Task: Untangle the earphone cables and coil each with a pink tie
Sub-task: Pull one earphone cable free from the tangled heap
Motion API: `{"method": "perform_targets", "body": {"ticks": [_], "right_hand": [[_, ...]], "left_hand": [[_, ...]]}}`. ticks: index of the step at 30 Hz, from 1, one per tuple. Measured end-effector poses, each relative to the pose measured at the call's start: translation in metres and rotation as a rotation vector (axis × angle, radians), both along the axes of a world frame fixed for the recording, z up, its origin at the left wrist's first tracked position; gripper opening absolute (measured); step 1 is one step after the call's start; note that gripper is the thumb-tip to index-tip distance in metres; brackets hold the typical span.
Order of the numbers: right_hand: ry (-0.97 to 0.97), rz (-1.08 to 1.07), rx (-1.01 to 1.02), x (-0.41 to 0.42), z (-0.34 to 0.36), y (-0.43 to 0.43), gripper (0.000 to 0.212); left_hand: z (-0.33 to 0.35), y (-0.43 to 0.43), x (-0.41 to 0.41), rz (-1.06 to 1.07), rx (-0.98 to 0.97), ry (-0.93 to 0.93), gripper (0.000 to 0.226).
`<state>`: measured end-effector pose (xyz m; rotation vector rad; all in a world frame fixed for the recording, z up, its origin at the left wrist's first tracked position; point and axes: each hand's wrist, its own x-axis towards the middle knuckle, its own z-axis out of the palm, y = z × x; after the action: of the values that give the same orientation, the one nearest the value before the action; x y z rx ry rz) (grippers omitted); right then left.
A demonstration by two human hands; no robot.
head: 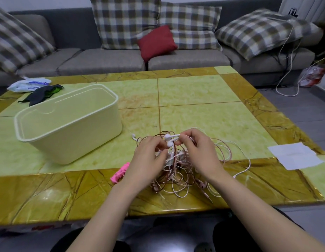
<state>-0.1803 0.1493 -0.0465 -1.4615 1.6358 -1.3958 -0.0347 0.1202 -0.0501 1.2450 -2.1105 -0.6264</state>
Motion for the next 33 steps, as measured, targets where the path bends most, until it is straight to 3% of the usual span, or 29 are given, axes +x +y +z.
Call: {"method": "perform_targets", "body": {"ticks": [5,11,16,20,24,26,29,33], "right_hand": [[-0.088,0.052,0.020,0.005,0.001,-0.002,0.015],[0.038,0.133,0.014,0.005,-0.002,0.001,0.015],[0.082,0.129,-0.007,0.004,-0.002,0.005,0.011],[0.003,0.072,-0.005,-0.002,-0.002,0.004,0.017],[-0.134,0.031,-0.004,-0.007,0.002,0.003,0.015],[-0.136,0.026,-0.005,-0.008,0.000,0.004,0.014],[0.010,0.042,-0.003,-0.013,-0.003,0.007,0.013],[0.281,0.075,-0.013,-0.018,0.007,0.010,0.013]], "left_hand": [[0.004,0.003,0.000,0.003,0.039,0.063,0.005],[0.011,0.004,0.001,0.087,0.037,0.306,0.010],[0.013,0.006,-0.002,0.039,0.155,0.429,0.010],[0.011,0.002,0.002,0.040,0.188,0.369,0.016],[0.004,-0.003,0.013,0.204,0.145,0.237,0.010],[0.003,-0.005,0.019,0.285,0.084,0.153,0.020],[0.007,-0.004,0.021,0.304,-0.118,0.068,0.039],[0.023,0.014,0.001,-0.049,-0.239,-0.041,0.045]]}}
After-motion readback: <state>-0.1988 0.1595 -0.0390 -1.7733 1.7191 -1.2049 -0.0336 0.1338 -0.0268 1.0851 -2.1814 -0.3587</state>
